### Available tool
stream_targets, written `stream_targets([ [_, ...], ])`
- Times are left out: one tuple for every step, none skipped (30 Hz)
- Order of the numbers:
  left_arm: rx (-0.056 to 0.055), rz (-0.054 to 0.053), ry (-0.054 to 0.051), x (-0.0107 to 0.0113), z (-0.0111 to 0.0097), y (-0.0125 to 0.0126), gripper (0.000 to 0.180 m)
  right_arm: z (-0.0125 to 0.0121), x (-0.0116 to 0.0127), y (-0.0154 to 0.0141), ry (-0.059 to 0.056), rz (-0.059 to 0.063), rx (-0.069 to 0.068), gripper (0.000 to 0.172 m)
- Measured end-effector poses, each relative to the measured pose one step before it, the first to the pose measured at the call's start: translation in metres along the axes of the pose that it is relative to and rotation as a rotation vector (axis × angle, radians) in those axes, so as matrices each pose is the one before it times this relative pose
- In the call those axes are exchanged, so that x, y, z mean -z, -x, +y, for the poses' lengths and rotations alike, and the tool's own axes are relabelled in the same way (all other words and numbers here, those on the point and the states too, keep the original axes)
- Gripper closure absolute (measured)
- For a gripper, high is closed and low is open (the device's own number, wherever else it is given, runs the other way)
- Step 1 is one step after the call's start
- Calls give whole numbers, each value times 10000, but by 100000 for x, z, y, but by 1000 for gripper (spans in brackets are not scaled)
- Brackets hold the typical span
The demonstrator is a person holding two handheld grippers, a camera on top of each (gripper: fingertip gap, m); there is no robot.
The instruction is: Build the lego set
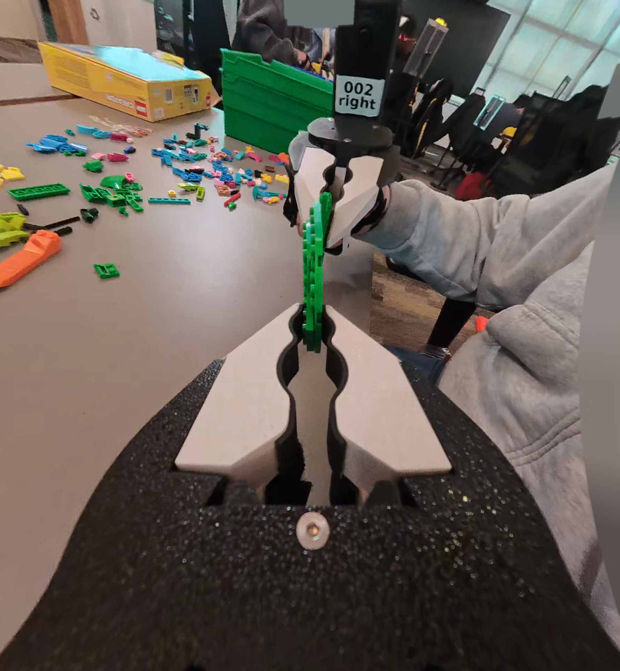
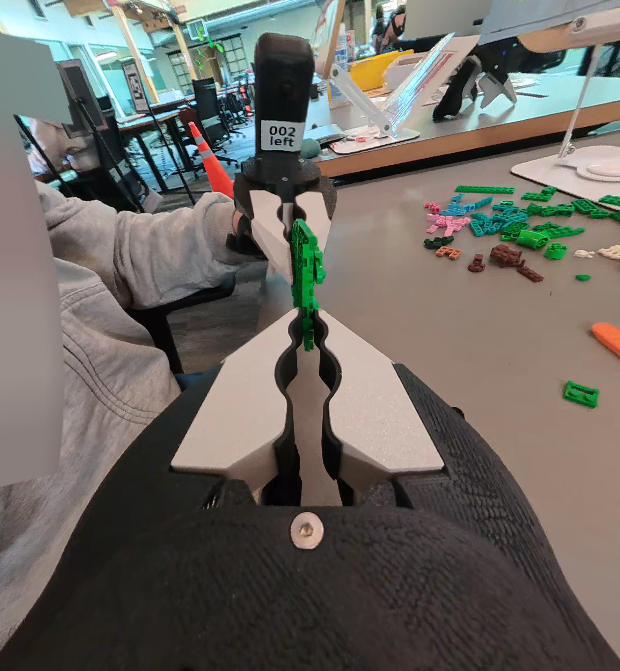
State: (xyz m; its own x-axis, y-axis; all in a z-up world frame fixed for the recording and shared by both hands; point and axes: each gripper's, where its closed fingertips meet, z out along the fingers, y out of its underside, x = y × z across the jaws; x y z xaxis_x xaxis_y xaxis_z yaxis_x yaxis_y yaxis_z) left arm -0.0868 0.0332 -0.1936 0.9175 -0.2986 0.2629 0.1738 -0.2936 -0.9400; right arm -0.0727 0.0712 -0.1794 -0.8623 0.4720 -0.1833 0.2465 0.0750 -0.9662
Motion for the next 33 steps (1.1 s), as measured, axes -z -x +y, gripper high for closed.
stream_targets([
  [-3, 99, 146, -67, 322, 95, 175, 239, -46, -79, 88, -145, -44, 169],
  [1, 54, 119, -42, 273, 115, 175, 321, -45, -87, 170, -80, 2, 169],
  [25, 48, 163, -40, 332, 119, 175, 305, -52, -77, 164, -42, 29, 169],
  [13, 50, 126, -44, 289, 107, 175, 218, -56, -102, 84, -5, 25, 169],
  [-13, 9, 32, -52, 167, 171, 175, 186, -88, -144, 38, 13, -31, 169],
  [23, 21, 23, -77, 172, 162, 175, 270, -121, -111, 53, -25, -68, 169],
  [2, 38, 50, -106, 191, 93, 175, 369, -135, -82, 99, -31, -54, 169],
  [-71, -24, 62, -138, 215, 131, 175, 374, -169, -121, 92, 10, -57, 169],
  [-114, -52, 87, -149, 258, 135, 175, 302, -136, -148, 64, 40, -34, 169],
  [-148, -92, 112, -115, 294, 173, 175, 224, -30, -188, 29, 78, 21, 169],
  [-94, -50, -11, -34, 63, 91, 175, 1, 13, -77, -81, 18, 3, 169],
  [-64, 17, -63, 29, -100, -10, 175, -137, 42, 34, -133, -35, -28, 169],
  [-104, 33, -71, 28, -118, -63, 175, -138, 33, 46, -95, -7, 32, 169],
  [-77, 5, -47, 21, -74, -30, 175, -104, 23, 0, -68, 69, 116, 169],
  [-81, -37, -45, 10, -75, 25, 175, -110, 23, -26, -72, 119, 150, 169],
  [-77, -40, -48, 17, -77, 24, 175, -112, 28, -12, -79, 112, 132, 169],
  [-92, -5, -49, 14, -74, -46, 175, -122, 36, 21, -92, 91, 110, 169],
  [-89, -33, -73, 0, -119, -12, 175, -172, 51, -36, -122, 128, 111, 168],
  [-98, -38, -74, -11, -119, -25, 175, -166, 50, -31, -116, 134, 127, 168],
  [-137, -33, -87, -21, -154, -48, 175, -206, 44, -32, -120, 138, 151, 167],
  [-141, 20, -90, -38, -181, -147, 175, -224, 56, -64, -123, 152, 158, 165],
  [-93, -73, -91, 14, -202, 16, 175, -218, 64, -31, -113, 122, 135, 165],
  [-69, -28, -80, 34, -199, -36, 175, -233, 60, 26, -112, 76, 99, 165],
  [-67, -6, -76, 29, -188, -54, 175, -221, 49, 45, -106, 62, 93, 165],
  [-74, -24, -76, 41, -175, -38, 175, -196, 29, 25, -106, 75, 106, 165],
  [-33, 6, -65, 25, -139, -67, 175, -174, 26, 29, -94, 74, 127, 164],
  [-17, 19, -59, 34, -122, -77, 175, -165, 25, 20, -92, 74, 107, 163],
  [-61, -5, -80, 45, -143, -54, 175, -187, 25, -30, -106, 92, 80, 162],
  [-73, 3, -84, 38, -138, -87, 175, -188, 36, -20, -106, 77, 68, 159],
  [-97, -11, -90, 27, -167, -79, 175, -217, 45, -48, -112, 84, 64, 157],
  [-128, -31, -91, 32, -178, -75, 175, -215, 34, -40, -100, 97, 80, 155],
  [-133, -47, -61, 33, -151, -50, 175, -176, 24, -18, -69, 85, 105, 153],
  [-142, -28, -49, 30, -150, -76, 175, -214, 36, 96, -86, 35, 156, 153],
])
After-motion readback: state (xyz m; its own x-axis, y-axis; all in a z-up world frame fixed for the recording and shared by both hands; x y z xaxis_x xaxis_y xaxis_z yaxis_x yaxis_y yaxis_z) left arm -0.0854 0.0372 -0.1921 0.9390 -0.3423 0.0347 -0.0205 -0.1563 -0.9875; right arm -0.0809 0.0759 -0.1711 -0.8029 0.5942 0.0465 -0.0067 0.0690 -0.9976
